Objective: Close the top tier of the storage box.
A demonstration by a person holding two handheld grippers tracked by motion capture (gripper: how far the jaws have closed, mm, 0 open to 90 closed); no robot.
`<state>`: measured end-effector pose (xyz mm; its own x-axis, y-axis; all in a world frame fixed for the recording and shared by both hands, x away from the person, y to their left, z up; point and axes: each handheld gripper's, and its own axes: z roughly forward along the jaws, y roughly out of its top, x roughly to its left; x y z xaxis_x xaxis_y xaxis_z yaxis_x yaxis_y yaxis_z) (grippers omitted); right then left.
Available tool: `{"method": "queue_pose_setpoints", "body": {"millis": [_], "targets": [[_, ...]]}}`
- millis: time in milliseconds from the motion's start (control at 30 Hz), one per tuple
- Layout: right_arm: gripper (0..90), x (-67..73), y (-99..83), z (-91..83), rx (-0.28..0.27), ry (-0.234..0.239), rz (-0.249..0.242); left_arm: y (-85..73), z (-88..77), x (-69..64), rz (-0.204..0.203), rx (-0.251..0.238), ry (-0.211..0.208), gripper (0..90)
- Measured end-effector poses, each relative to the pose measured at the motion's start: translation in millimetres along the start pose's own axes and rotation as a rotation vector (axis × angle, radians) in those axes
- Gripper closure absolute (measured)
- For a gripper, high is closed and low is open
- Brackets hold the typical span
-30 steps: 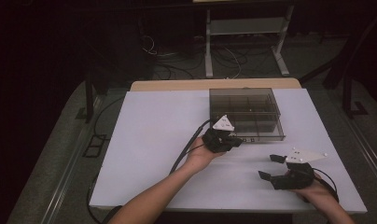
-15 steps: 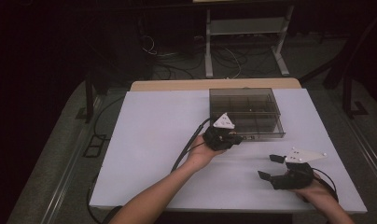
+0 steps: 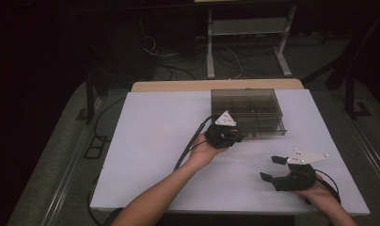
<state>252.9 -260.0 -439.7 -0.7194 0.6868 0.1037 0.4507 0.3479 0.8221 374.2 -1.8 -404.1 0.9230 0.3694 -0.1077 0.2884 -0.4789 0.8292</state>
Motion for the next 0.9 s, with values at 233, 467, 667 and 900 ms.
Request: {"method": "queue_pose_setpoints", "body": {"millis": [233, 467, 667, 900], "targets": [[20.5, 0.0, -0.1, -0.1, 0.000, -0.001, 0.001, 1.3, 1.5, 3.9, -0.006, -0.003, 0.006, 89.0], [20.5, 0.3, 0.0, 0.4, 0.001, -0.001, -0.001, 2.0, 3.2, 7.5, -0.009, -0.003, 0.013, 89.0], [20.5, 0.1, -0.1, 0.4, 0.002, -0.001, 0.000, 2.6, 4.9, 11.5, -0.016, -0.003, 0.020, 89.0], [20.5, 0.2, -0.2, 0.6, 0.004, -0.001, -0.002, 2.1, 8.2, 15.5, -0.013, -0.007, 0.022, 89.0]]}}
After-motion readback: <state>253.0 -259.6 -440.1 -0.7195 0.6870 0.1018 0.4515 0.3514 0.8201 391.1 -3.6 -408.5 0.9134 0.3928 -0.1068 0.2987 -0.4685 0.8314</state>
